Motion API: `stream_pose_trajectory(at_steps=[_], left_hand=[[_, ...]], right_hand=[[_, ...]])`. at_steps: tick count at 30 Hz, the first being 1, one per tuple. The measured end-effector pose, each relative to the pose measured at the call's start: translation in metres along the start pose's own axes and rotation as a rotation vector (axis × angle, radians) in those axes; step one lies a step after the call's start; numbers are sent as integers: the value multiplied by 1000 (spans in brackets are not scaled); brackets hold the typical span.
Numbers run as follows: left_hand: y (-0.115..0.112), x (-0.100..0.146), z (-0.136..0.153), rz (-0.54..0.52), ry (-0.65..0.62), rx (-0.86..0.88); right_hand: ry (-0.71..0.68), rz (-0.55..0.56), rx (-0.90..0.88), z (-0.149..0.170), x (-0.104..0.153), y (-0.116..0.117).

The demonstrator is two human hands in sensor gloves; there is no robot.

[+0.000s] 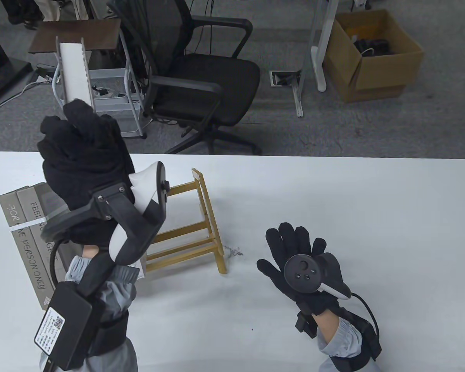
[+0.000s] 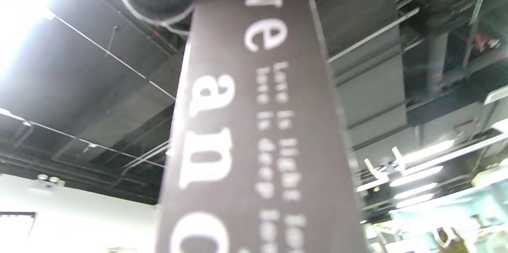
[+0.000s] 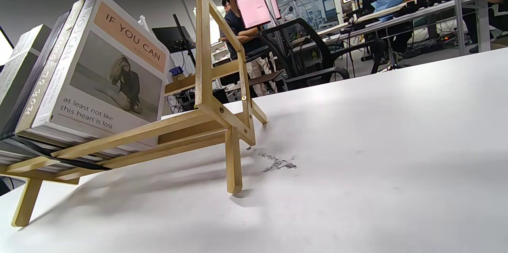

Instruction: Push a thick book into a tightly packed book rack slot

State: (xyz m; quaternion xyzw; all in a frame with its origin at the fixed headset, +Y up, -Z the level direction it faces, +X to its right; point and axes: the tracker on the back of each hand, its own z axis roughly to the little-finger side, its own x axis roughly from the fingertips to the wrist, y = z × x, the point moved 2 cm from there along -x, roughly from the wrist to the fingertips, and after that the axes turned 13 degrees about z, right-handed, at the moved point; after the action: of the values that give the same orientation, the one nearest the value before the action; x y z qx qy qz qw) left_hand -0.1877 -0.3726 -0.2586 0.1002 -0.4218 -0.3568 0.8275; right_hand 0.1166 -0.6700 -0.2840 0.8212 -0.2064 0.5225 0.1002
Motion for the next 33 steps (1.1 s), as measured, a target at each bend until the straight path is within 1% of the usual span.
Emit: stream_pose_trajectory(at_steps=[6,13,20,28,33], left_hand=[[-24,-10,16,4,33,-62],[-47,-16,28,48,71,-97],[-67,-15,29,105,67,-116],[-83,-13,27,177,61,-132],[-91,-13,29,212,79,-125]], right_hand=[[7,-4,-4,2,-1,1],[9,-9,-3,2,-1,1],[10,-8,-8,3,-1,1],[12,-6,-9,4,-1,2],[14,-11,-8,4,-1,2]])
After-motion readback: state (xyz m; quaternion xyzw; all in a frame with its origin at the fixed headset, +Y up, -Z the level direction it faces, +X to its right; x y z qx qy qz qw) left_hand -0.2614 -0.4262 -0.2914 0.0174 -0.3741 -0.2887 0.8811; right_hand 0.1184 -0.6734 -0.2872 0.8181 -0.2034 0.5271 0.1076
